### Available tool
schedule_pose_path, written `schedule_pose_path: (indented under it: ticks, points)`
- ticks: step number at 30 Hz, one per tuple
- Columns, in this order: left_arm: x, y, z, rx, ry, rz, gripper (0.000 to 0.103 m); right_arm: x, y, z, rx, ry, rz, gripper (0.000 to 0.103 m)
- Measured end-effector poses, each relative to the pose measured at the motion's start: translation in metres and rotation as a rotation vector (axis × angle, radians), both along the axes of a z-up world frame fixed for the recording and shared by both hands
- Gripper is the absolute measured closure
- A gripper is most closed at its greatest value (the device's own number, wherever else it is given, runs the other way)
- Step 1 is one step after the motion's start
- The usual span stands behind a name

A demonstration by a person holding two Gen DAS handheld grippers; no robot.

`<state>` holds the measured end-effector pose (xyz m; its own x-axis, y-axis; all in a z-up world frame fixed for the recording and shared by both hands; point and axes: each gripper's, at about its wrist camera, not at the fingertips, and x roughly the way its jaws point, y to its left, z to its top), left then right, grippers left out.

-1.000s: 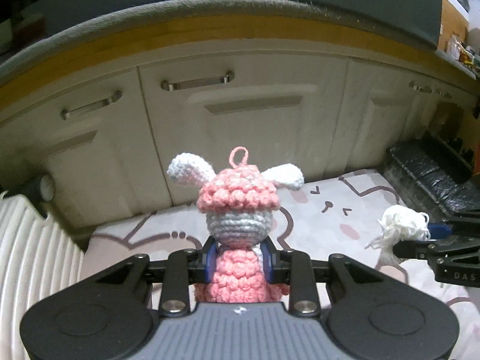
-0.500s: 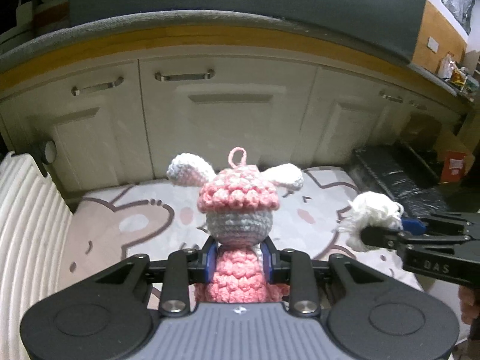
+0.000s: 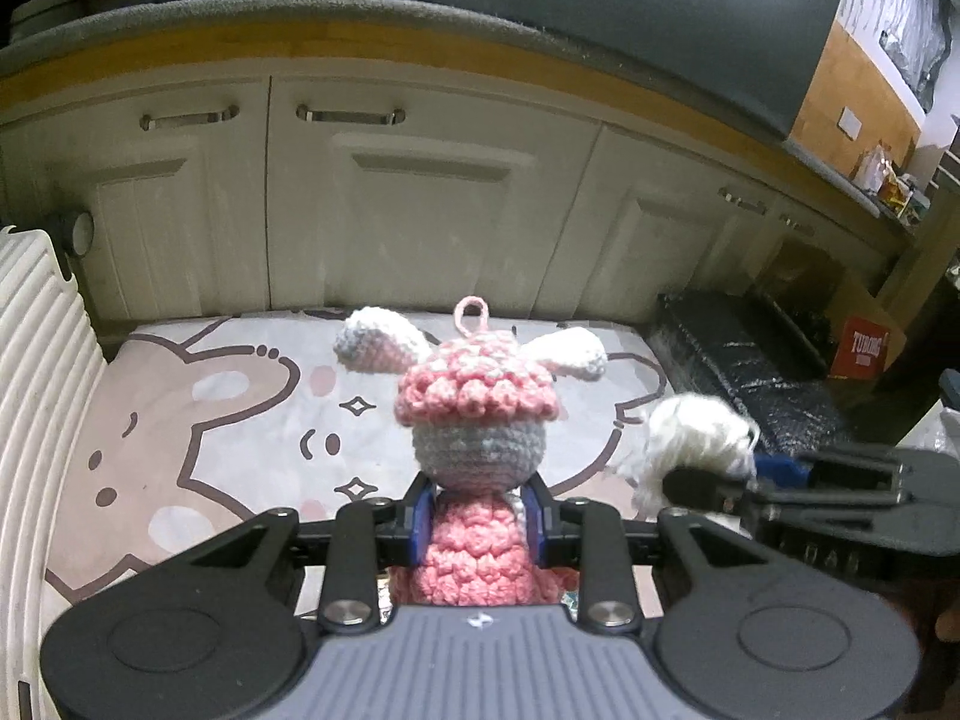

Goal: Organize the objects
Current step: 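Lift and carry the pink bunny and white yarn ball over the black box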

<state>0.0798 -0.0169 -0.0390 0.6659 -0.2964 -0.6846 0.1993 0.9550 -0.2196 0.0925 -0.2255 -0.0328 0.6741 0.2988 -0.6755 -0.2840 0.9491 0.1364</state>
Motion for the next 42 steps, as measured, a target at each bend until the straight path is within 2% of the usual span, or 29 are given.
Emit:
schedule_pose_path:
  ticks: [5,8,16,22,28,33,37,42]
  points:
    - [-0.005,0.002,-0.001,-0.034,-0.002,0.004,0.071,-0.010,0.008,-0.005,0.006,0.048,0.047,0.068]
    - [-0.008,0.004,-0.001,-0.056,0.002,0.005,0.071,-0.015,0.017,-0.013,0.047,0.116,0.100,0.068]
    - [-0.008,0.003,-0.003,-0.126,0.023,-0.004,0.071,-0.031,0.055,-0.041,0.073,0.266,0.249,0.067]
    - [-0.001,0.006,-0.012,-0.208,0.075,0.000,0.071,-0.036,0.071,-0.056,0.084,0.313,0.284,0.066]
    - [0.006,0.003,-0.023,-0.272,0.137,-0.011,0.071,-0.035,0.080,-0.071,0.095,0.338,0.283,0.066]
    - [0.014,-0.001,-0.034,-0.335,0.188,-0.013,0.071,-0.039,0.086,-0.072,0.100,0.303,0.300,0.066]
    - [0.020,-0.009,-0.040,-0.351,0.215,-0.025,0.072,-0.042,0.086,-0.074,0.122,0.278,0.294,0.066]
    - [0.024,-0.017,-0.046,-0.347,0.246,-0.041,0.072,-0.040,0.085,-0.078,0.124,0.278,0.295,0.055]
